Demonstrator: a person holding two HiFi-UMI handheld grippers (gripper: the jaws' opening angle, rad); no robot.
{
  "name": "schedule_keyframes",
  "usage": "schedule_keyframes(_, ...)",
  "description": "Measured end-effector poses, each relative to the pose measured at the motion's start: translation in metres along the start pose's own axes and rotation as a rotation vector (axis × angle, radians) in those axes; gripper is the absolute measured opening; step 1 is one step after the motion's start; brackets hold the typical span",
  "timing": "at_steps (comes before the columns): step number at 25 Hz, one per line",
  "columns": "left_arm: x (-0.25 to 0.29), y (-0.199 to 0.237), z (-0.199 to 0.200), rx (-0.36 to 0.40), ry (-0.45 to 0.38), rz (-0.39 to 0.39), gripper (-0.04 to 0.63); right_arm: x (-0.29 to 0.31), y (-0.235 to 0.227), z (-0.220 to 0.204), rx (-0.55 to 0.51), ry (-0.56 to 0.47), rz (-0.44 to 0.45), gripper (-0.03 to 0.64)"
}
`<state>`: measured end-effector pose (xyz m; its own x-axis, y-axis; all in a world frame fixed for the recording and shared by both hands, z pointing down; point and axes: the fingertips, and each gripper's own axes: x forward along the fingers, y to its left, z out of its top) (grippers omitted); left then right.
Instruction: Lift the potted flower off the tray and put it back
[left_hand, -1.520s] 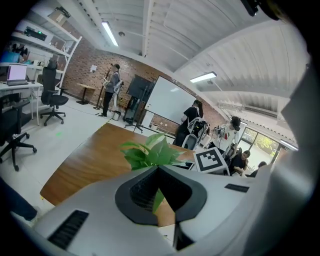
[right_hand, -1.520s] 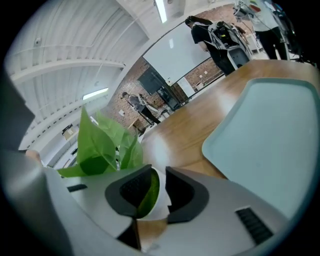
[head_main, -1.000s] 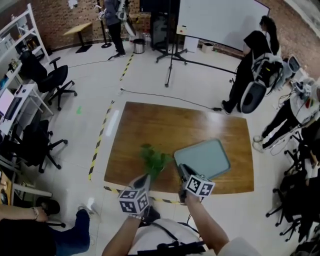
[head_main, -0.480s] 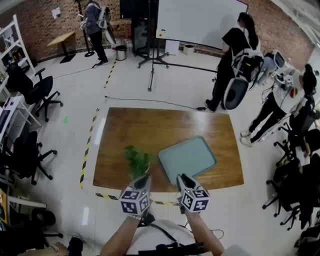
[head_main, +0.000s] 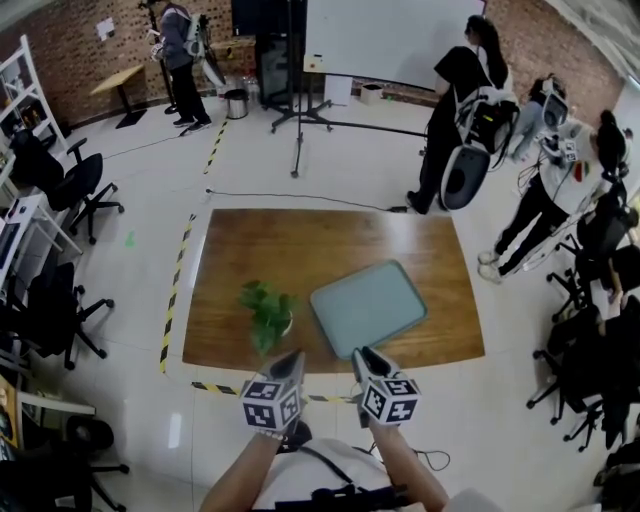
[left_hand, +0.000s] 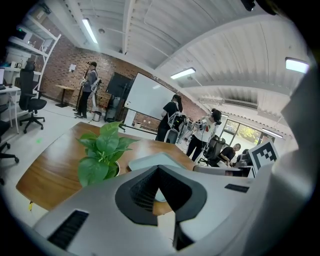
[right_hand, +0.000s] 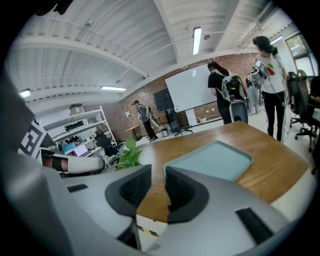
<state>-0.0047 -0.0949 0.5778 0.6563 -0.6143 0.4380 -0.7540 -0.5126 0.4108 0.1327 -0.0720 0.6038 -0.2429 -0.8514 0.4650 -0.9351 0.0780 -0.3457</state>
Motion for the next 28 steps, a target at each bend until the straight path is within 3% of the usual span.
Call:
schedule_keyframes(16, -0.010, -0.012, -0.004, -0.035, -0.023, -0.008, -0.003, -0.005, 0.010, 0.002, 0.009, -0.016, 0.062, 0.120)
schedule_keyframes(18, -0.009, -0.010, -0.003, -0.038, -0.025, -0.003, -0.003, 0.000, 0.012, 0.004, 0.018, -0.017, 0.078, 0.147)
schedule_keyframes(28, -0.014, 0.021, 0.008, -0.066, -0.036, 0.036, -0.003, 0.079, 0.039, 0.000, 0.061, 0.070, 0.159, 0.170)
